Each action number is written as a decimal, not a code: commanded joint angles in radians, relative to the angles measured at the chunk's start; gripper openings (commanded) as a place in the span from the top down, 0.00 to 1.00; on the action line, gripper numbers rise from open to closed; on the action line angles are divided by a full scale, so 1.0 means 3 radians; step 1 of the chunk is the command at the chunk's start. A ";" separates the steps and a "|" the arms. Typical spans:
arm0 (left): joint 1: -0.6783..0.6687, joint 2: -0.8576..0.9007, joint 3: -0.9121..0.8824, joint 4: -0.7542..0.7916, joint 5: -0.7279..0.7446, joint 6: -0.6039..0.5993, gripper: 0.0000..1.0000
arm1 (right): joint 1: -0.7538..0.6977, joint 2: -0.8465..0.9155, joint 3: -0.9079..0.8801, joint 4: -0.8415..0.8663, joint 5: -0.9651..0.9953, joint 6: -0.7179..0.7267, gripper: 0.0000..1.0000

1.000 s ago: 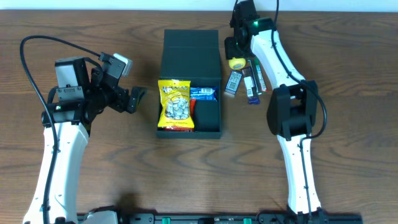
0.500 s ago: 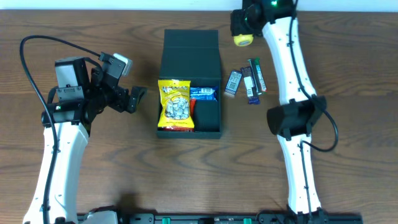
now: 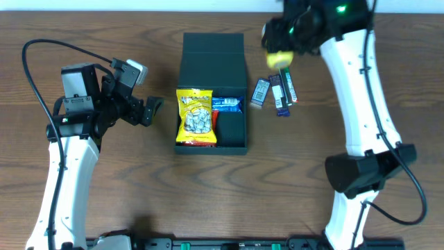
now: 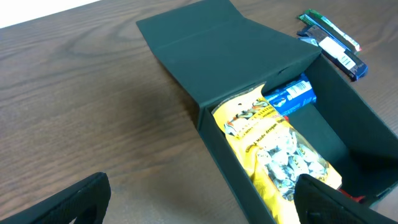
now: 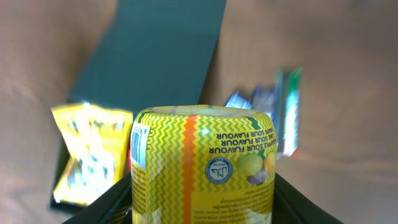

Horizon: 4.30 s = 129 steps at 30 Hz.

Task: Pack container
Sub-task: 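Lift the yellow bottle and lower it into the box, then release the bottle and withdraw the right gripper rightward, then grasp the blue eclipse mint tin with the right gripper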

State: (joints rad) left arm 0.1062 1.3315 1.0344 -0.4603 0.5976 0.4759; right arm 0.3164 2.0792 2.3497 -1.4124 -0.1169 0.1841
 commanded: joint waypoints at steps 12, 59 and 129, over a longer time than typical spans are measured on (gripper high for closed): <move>-0.0008 0.0011 0.0084 0.0003 -0.0023 0.0064 0.05 | 0.1076 0.0057 -0.0905 0.0215 0.0483 0.1289 0.99; -0.0008 0.0011 0.0084 0.0000 -0.0022 0.0085 0.05 | 0.0736 -0.0482 -0.1733 0.1081 0.1274 0.1152 0.14; -0.0008 0.0011 0.0084 -0.0058 -0.0020 0.0085 0.05 | 0.0052 0.0932 -0.1732 0.1733 0.0642 0.1846 0.55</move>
State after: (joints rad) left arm 0.1062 1.3315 1.0344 -0.4744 0.5949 0.4801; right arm 0.3420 2.3257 1.8309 -0.8780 0.0452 0.7464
